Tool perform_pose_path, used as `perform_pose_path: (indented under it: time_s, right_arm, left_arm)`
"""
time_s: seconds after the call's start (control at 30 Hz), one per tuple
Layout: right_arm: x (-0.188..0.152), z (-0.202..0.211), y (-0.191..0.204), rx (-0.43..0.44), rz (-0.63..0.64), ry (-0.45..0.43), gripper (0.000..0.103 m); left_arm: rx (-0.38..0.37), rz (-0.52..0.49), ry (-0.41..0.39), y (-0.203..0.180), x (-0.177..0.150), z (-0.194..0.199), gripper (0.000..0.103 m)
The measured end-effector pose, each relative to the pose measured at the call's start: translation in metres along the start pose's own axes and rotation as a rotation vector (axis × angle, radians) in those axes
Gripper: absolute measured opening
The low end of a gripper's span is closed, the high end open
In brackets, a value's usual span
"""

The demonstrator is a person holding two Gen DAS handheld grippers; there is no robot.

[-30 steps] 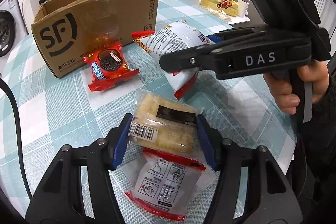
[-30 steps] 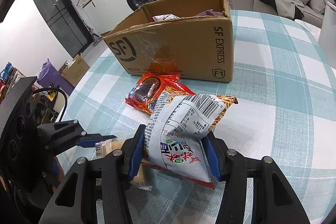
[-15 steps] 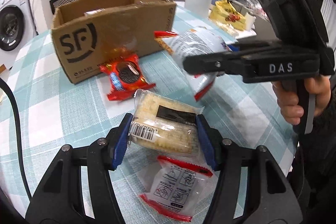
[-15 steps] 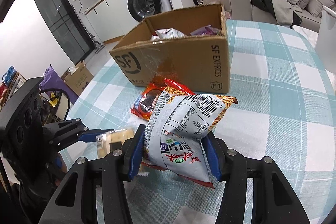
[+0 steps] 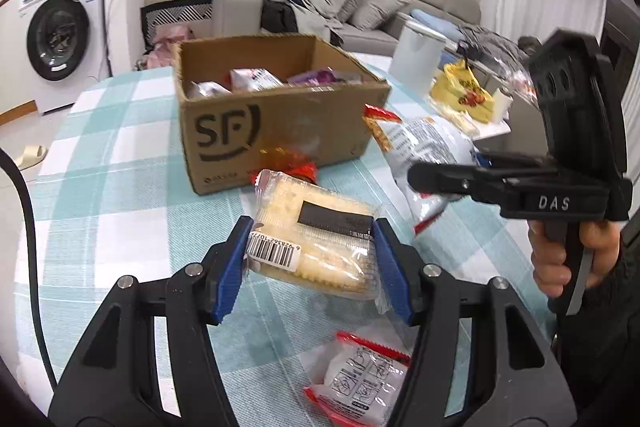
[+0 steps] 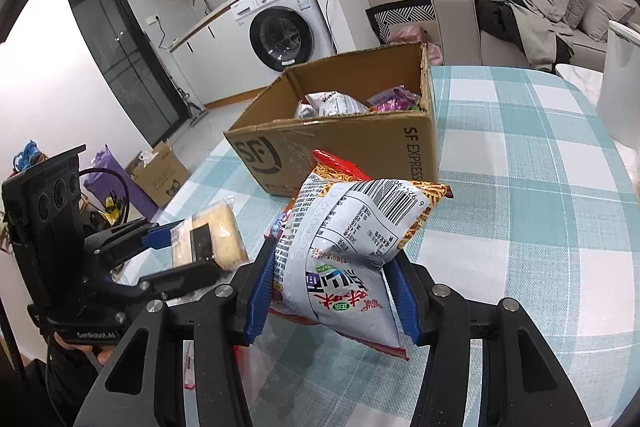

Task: Organize snacks
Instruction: 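Lift and carry both held snacks over the open box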

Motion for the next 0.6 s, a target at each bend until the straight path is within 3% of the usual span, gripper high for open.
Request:
perform_pose_path:
  time_s: [0.6]
  right_arm:
    - [0.028,0.014,0.003,-0.006,-0.009,-0.081,0.053]
  left_arm:
    - [0.049,0.104,-0.114,0.026,0.047,0.022,0.057]
Point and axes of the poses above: each gripper's, at about its wrist camera, not at the fingertips, and z roughly against the way its jaws point, y to its left, x to its top, the point moved 10 cm from there along -z, roughly the way its jaws point, and after that the axes turned 10 degrees about y, right-handed, at the moved point
